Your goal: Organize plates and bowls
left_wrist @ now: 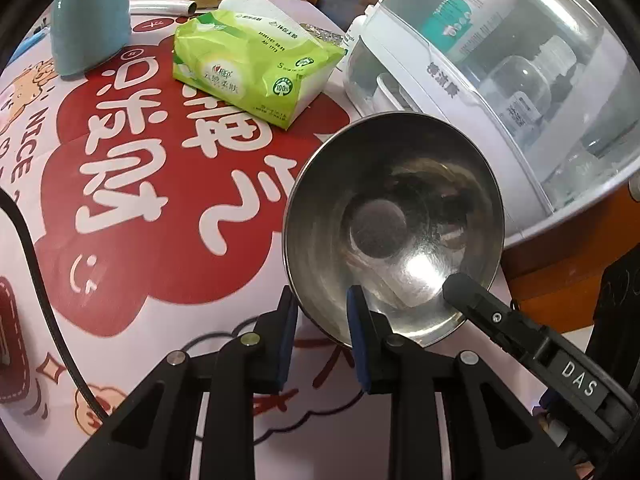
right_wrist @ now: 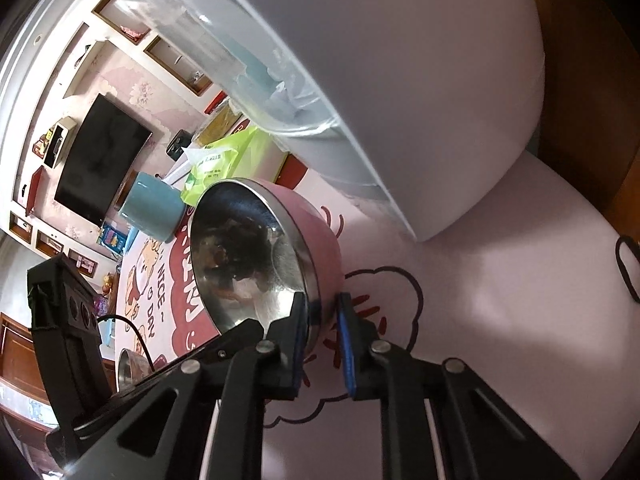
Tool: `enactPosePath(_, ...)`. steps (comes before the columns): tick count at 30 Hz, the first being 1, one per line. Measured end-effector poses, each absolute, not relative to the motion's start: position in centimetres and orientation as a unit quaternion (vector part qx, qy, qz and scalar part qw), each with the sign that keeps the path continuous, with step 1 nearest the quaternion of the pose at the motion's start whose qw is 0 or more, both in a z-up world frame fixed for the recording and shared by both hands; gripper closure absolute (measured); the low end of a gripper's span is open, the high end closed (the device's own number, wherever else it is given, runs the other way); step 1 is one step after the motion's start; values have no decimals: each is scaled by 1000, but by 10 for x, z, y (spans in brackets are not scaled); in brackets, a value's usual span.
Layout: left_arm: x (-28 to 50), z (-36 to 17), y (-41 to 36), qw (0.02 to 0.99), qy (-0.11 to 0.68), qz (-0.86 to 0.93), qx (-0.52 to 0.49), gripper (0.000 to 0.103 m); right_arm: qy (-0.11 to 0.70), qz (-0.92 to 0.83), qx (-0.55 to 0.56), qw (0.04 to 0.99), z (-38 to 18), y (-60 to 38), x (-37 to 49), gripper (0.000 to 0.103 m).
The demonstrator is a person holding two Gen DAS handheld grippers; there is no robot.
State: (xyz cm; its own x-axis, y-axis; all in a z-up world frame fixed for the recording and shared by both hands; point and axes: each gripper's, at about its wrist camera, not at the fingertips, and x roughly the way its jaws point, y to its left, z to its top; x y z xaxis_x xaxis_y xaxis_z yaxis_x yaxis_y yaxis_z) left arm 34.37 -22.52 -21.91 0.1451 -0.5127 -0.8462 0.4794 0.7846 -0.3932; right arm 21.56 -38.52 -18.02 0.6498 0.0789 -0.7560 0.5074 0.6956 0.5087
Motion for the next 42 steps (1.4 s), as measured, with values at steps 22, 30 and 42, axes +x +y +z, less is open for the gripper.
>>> enactPosePath(22,274,-149,-167,790,535,-300,16,85,404,-74,389,824,-139,-346,171,88)
enactPosePath(30,237,-122,-145,801,512,-310,29,85,404,-71,383,828,-118,-324,140,89)
enactPosePath(42,166,-89,-119,805,481,-344,37,85,390,-86,367,840,-87,-299,74,89)
